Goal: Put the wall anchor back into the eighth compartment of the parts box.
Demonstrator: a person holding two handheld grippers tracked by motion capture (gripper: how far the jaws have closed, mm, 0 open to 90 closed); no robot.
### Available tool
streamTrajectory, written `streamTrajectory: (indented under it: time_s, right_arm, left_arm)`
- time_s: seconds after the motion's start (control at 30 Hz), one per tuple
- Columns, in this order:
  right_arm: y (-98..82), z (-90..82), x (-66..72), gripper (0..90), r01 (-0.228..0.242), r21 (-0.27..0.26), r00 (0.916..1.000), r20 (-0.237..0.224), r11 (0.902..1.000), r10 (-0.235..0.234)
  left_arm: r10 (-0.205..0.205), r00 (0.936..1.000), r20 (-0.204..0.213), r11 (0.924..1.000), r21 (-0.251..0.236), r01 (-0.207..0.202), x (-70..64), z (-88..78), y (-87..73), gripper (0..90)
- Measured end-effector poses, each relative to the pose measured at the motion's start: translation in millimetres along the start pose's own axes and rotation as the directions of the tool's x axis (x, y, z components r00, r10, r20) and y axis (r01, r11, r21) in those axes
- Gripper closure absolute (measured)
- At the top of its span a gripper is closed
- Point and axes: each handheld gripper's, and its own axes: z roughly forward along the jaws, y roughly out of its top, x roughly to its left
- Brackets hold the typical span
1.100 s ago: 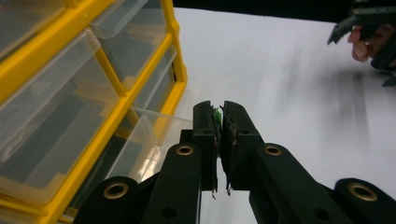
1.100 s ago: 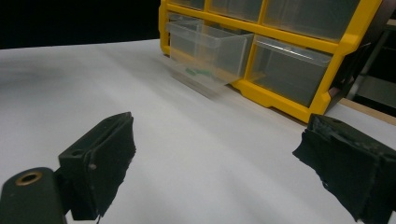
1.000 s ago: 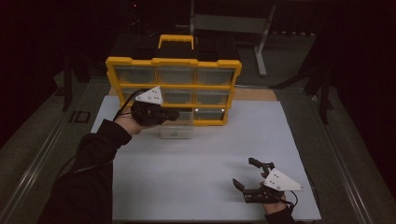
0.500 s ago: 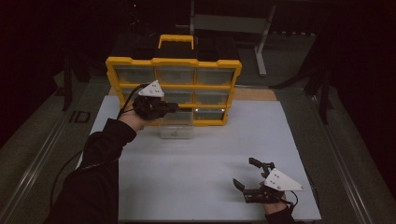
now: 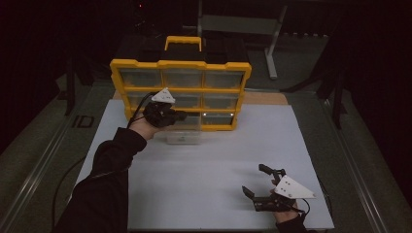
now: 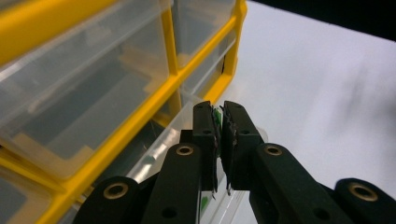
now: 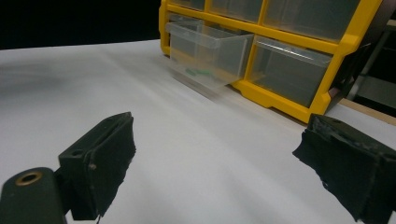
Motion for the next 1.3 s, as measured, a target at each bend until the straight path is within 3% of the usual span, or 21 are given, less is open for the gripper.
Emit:
streamTrajectory:
  time_s: [0.07,0.3,0.63,0.67,0.87,1.13,1.3]
  right_arm:
    - [0.0,-0.1,-0.3,9.3,0.004,-0.002,1.0000,0.001,1.0000,-0.004]
    - [-0.2,0.1,-0.2,9.3,0.000,0.001,1.0000,0.001,1.0000,0.000]
    - [-0.3,0.3,-0.3,9.4,0.003,0.004,1.0000,0.001,1.0000,-0.003]
    - [-0.4,0.4,-0.2,9.4,-0.002,0.005,1.0000,0.002,1.0000,0.002]
    - [-0.4,0.3,-0.3,9.3,0.001,0.006,1.0000,0.003,1.0000,-0.001]
    - [-0.6,0.8,-0.5,9.4,0.004,0.009,1.0000,0.005,0.9999,-0.004]
    - [-0.5,0.7,-0.4,9.4,0.004,0.011,1.0000,0.006,0.9999,-0.004]
  left_arm:
    - [-0.006,0.9998,-0.018,0.9996,0.027,0.007,-0.2,4.6,-1.5,84.3]
    - [-0.059,0.9981,-0.018,0.9964,0.060,0.060,2.4,9.1,-3.5,83.6]
    - [-0.076,0.9971,-0.009,0.9927,0.093,0.076,2.5,13.2,-4.9,83.7]
    - [-0.072,0.9974,-0.004,0.9904,0.118,0.072,0.9,16.3,-4.8,83.7]
    - [-0.103,0.9947,0.006,0.9842,0.146,0.101,2.0,21.3,-5.5,83.6]
    - [-0.127,0.9914,-0.031,0.9742,0.184,0.131,5.1,24.0,-7.4,83.4]
    - [-0.147,0.9870,-0.065,0.9760,0.153,0.155,5.7,21.5,-7.3,60.3]
